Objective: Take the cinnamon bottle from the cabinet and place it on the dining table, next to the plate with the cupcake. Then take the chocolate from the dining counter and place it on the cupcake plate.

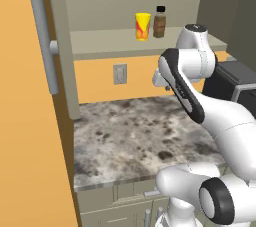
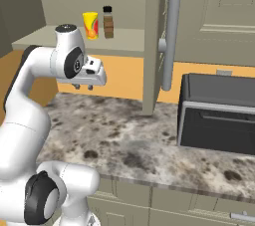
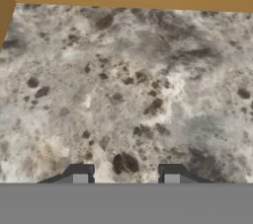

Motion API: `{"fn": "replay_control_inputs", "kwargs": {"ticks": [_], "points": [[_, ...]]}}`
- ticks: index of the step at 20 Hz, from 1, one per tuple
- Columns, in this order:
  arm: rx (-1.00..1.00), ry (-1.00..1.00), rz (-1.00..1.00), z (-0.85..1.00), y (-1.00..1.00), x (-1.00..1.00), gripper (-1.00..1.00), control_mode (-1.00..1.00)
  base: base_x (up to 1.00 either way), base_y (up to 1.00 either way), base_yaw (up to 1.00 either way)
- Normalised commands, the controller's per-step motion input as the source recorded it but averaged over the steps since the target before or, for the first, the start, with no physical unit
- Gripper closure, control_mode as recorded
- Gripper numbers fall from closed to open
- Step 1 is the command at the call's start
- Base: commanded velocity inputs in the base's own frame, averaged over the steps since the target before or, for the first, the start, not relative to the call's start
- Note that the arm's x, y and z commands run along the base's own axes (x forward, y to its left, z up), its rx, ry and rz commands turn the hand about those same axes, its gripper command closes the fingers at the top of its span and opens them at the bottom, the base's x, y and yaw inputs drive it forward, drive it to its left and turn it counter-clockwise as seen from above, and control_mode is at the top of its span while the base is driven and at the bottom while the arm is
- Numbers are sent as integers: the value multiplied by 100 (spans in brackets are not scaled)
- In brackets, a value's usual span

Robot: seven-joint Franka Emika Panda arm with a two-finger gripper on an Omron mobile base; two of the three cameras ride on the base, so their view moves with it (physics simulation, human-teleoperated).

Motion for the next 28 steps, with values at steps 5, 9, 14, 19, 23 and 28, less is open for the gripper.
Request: {"fn": "replay_control_inputs", "kwargs": {"ticks": [5, 9, 14, 19, 23, 28], "points": [[-2, -9, 0, -1, 0, 2, -100, -100, 0, 0, 0], [-4, -28, 0, 3, 0, -15, -100, -100, 0, 0, 0], [0, -44, 0, 73, -44, 0, -100, -100, 0, 0, 0], [2, -35, -6, 98, -31, 0, -100, -100, 0, 0, 0], [7, -6, -13, 70, 0, 29, -100, -100, 0, 0, 0], [3, -1, -17, 74, 0, 33, -100, -100, 0, 0, 0]]}}
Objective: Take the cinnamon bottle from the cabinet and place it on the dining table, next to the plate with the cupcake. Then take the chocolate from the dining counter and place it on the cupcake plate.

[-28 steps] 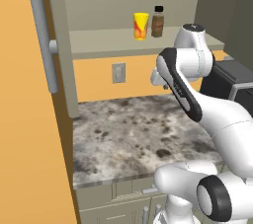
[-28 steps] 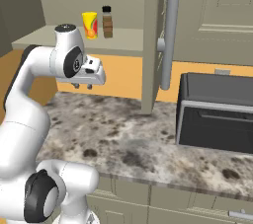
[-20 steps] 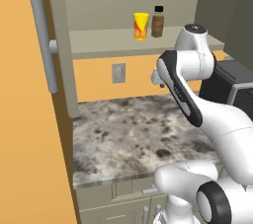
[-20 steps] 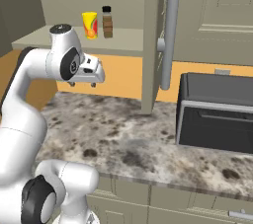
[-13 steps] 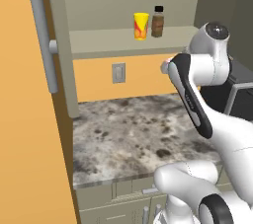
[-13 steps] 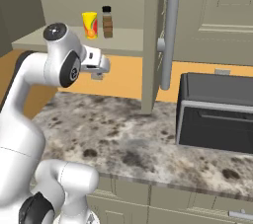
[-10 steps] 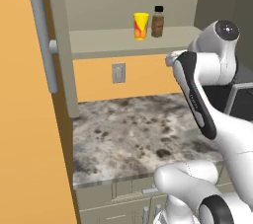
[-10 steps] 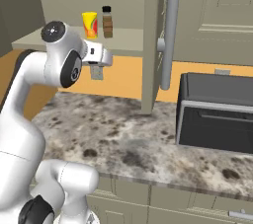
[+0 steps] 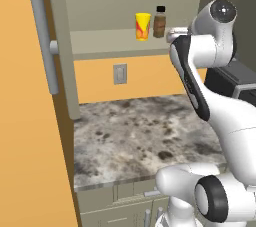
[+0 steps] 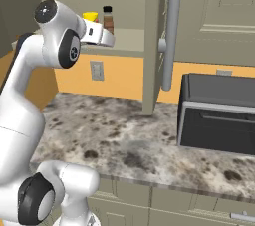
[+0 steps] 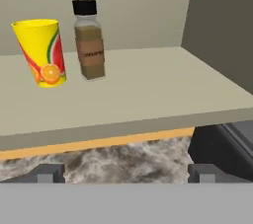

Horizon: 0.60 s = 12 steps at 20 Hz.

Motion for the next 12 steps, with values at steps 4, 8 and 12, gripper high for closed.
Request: {"fn": "replay_control_inputs", "kwargs": {"ticks": [4, 8, 12], "points": [[4, 0, -16, 50, 2, 38, -100, -100, 0, 0, 0], [6, 0, -18, 7, -4, 8, -100, -100, 0, 0, 0], [15, 4, -5, -4, -3, 20, -100, -100, 0, 0, 0]]}}
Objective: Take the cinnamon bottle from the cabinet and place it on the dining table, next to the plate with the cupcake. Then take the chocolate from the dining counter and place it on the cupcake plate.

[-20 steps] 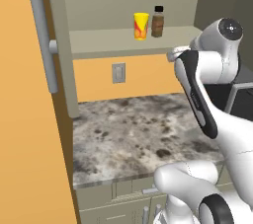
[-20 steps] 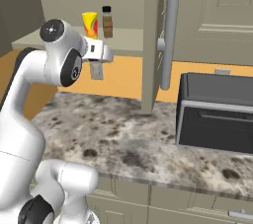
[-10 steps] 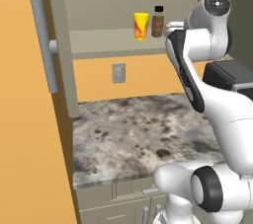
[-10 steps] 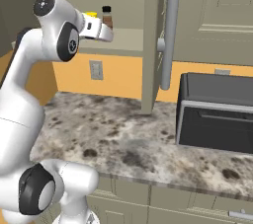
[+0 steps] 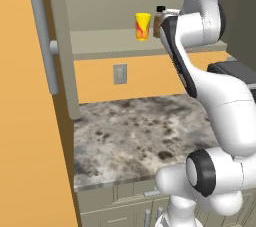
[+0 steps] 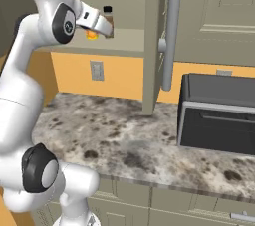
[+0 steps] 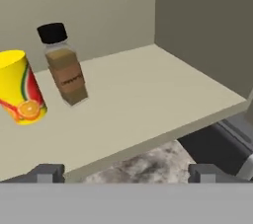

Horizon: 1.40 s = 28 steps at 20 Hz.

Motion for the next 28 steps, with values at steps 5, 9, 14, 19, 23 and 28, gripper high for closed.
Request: {"fn": "replay_control_inputs", "kwargs": {"ticks": [5, 9, 14, 19, 23, 28], "points": [[26, 13, 23, 0, -20, 92, -100, -100, 0, 0, 0], [8, 1, 18, 0, 5, 61, -100, -100, 0, 0, 0], [0, 0, 10, -14, 29, 60, -100, -100, 0, 0, 0], [0, -3, 10, -26, 6, 35, -100, -100, 0, 0, 0], [-3, -15, 4, -17, 0, 23, -100, -100, 0, 0, 0], [-2, -15, 6, -18, 0, 30, -100, -100, 0, 0, 0]]}}
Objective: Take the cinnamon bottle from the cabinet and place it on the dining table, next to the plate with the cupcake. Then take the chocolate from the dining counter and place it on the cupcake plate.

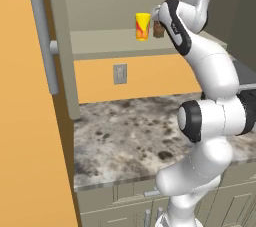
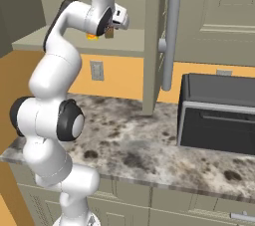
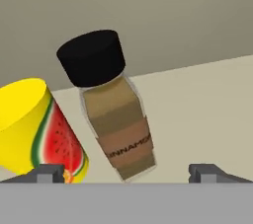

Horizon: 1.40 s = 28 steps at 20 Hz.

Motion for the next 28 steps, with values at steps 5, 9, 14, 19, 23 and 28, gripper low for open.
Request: {"fn": "replay_control_inputs", "kwargs": {"ticks": [5, 9, 14, 19, 23, 28], "points": [[0, -8, 10, -4, 0, 39, -100, -100, 0, 0, 0], [0, -3, 7, 0, 0, 33, -100, -100, 0, 0, 0], [0, -1, 6, 0, 0, 26, -100, -100, 0, 0, 0], [0, -2, 4, 0, 0, 11, 100, -100, 0, 0, 0], [0, -1, 0, 0, 0, -8, 100, -100, 0, 0, 0], [-2, -16, -1, 0, 0, -88, 100, -100, 0, 0, 0]]}}
